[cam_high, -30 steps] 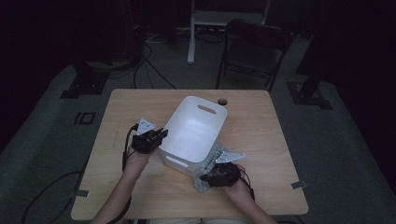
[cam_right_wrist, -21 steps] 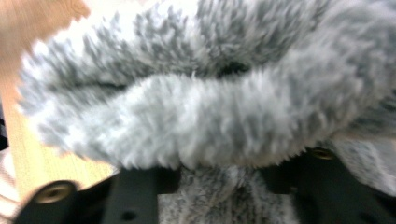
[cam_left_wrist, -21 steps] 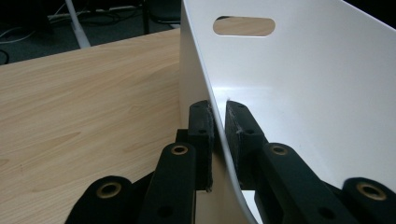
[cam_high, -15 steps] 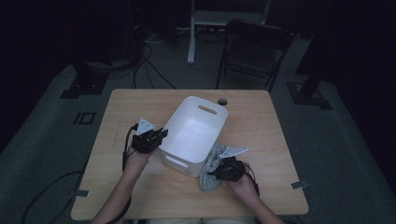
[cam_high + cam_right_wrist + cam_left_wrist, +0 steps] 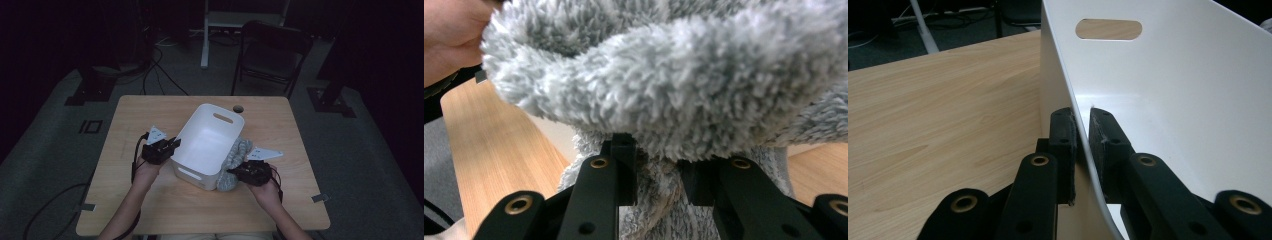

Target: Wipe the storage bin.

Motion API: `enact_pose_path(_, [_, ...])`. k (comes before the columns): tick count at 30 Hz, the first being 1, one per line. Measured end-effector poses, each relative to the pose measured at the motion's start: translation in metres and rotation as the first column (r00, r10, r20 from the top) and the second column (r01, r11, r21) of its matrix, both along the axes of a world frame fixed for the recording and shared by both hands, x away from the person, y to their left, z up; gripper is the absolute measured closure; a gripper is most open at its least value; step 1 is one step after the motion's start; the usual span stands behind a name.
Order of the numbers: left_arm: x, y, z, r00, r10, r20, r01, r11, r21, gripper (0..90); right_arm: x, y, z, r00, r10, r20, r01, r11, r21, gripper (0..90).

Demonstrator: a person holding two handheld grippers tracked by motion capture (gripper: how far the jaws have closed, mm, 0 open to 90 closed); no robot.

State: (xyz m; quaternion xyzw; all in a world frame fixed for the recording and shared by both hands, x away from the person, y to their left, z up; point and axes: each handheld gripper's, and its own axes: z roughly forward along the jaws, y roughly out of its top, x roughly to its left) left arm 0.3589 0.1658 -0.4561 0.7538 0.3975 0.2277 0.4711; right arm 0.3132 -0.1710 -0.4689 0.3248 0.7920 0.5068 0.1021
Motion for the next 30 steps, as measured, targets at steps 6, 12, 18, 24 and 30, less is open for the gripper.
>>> enact_pose_path(6, [0.0,0.0,0.0,1.0,-0.002,-0.001,0.002,1.0,-0.006,81.2,0.005,0.0,-0.011,0.9991,-0.04,-0.014,0.04,0.999,-0.018,71.7])
enact_pose_path(12, [0.0,0.0,0.0,1.0,0.0,-0.002,0.0,0.9999,-0.013,81.0,0.013,-0.001,-0.025,0.9957,-0.076,-0.053,0.074,0.996,-0.044,71.7])
enact_pose_path(18, [0.0,0.0,0.0,1.0,0.001,0.006,-0.001,1.0,-0.001,81.1,0.018,0.0,-0.034,0.9934,-0.09,-0.071,0.085,0.994,-0.067,71.9])
enact_pose_path(24, [0.0,0.0,0.0,1.0,0.002,0.005,-0.002,1.0,-0.002,81.0,0.025,0.0,-0.047,0.9895,-0.102,-0.102,0.092,0.991,-0.099,71.9])
enact_pose_path(30, [0.0,0.0,0.0,1.0,0.006,0.005,-0.006,1.0,-0.002,80.9,0.032,0.004,-0.064,0.9823,-0.115,-0.148,0.091,0.983,-0.159,71.9])
